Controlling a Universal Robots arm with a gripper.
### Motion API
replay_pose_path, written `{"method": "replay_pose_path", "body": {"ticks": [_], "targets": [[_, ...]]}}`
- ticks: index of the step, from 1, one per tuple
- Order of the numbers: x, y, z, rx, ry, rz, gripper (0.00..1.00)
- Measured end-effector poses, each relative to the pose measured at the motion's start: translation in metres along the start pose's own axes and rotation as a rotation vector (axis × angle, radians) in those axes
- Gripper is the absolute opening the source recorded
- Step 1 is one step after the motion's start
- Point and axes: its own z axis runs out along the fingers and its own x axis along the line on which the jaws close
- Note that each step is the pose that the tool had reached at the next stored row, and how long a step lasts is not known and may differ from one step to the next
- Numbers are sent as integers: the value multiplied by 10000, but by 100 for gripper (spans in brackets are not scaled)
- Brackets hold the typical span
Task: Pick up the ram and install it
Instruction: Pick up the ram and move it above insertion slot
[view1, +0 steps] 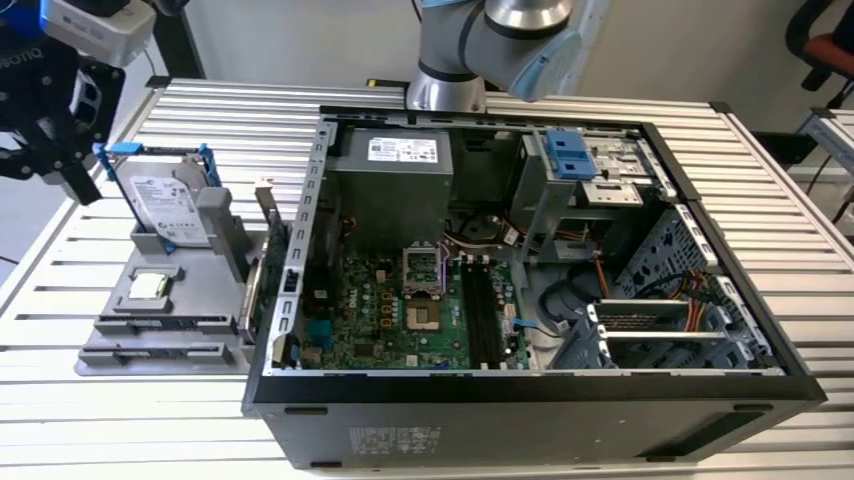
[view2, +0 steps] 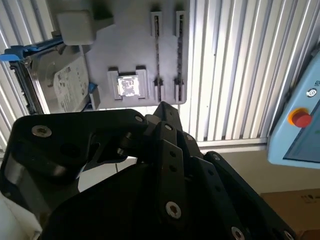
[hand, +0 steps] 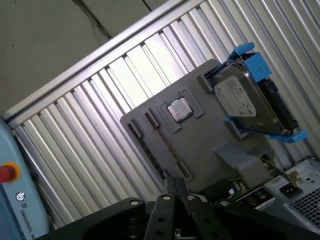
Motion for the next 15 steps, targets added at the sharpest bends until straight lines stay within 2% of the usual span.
{"method": "replay_pose_path", "body": {"ticks": [9, 15], "targets": [[-2, 1, 0, 48, 12, -1025, 0], [-3, 2, 0, 82, 7, -2033, 0]]}}
